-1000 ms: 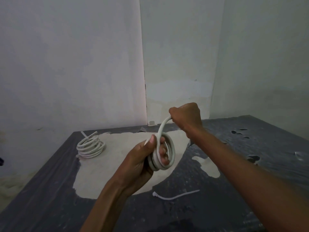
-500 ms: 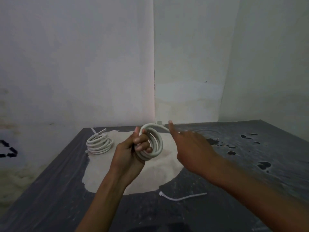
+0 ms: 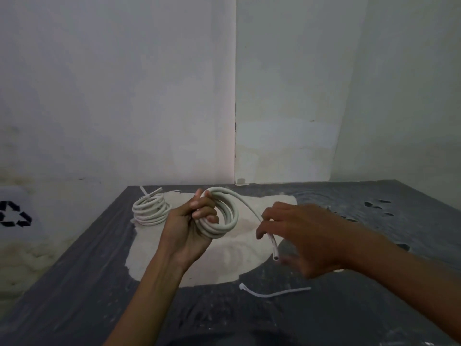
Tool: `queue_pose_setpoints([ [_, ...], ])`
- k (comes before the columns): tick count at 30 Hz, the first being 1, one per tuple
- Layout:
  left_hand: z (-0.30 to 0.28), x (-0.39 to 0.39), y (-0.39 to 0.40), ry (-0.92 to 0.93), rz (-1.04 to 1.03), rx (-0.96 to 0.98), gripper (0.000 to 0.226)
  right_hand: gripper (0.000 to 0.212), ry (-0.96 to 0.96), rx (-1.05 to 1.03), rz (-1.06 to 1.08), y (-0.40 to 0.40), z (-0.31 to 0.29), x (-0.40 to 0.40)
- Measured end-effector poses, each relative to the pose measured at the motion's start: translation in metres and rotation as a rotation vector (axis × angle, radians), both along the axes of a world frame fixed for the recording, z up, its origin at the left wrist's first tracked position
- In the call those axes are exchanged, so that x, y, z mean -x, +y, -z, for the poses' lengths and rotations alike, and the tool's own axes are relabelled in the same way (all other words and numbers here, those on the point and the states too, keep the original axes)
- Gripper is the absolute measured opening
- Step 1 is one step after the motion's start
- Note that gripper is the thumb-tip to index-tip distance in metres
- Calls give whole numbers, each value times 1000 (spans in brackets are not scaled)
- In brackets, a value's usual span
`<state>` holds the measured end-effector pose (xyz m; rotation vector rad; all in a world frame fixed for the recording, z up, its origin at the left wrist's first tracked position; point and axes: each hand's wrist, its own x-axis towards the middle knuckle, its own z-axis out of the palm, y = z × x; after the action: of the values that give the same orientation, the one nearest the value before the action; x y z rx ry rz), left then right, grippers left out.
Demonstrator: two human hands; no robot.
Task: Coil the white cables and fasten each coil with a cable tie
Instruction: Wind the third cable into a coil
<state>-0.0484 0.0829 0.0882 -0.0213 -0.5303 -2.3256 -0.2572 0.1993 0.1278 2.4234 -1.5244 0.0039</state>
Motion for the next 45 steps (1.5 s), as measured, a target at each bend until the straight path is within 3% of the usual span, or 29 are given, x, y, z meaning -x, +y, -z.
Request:
queue_pose_setpoints([
  [3, 2, 1, -1, 0, 26, -30, 13, 27, 190, 118, -78, -9, 2, -1],
  [5, 3, 4, 1, -27, 6, -39, 14, 17, 213, 199, -113, -9, 3, -5],
  [7, 3, 9, 4, -38, -4, -48, 15, 11, 104, 251, -139, -4, 4, -16],
  [11, -3, 20, 13, -122, -82, 1, 8, 28, -313, 180, -151, -2, 12, -40],
  [13, -3, 25, 17, -188, -125, 53, 19, 22, -535, 193, -112, -3, 16, -48],
  [16, -2, 30, 23, -252, -217, 116, 17, 16, -883, 308, -8, -4, 22, -62],
  [18, -2, 32, 24, -300, -265, 141, 34, 12, -1028, 400, 29, -5, 25, -71],
  [21, 2, 33, 24, -415, -345, 262, 37, 13, -1120, 458, 112, -7, 30, -79],
  [24, 4, 33, 25, -543, -430, 375, 44, 14, -1220, 388, 223, -7, 28, -81],
  [29, 3, 35, 26, -674, -498, 419, 43, 14, -1489, 311, 333, -17, 23, -83],
  [32, 4, 36, 26, -694, -500, 436, 45, 13, -1589, 280, 362, -20, 24, -81],
  [40, 8, 35, 22, -689, -397, 542, 38, 15, -1546, 344, 386, -21, 31, -82],
  [45, 10, 42, 18, -781, -506, 637, 51, 28, -1800, 199, 469, -35, 36, -70],
])
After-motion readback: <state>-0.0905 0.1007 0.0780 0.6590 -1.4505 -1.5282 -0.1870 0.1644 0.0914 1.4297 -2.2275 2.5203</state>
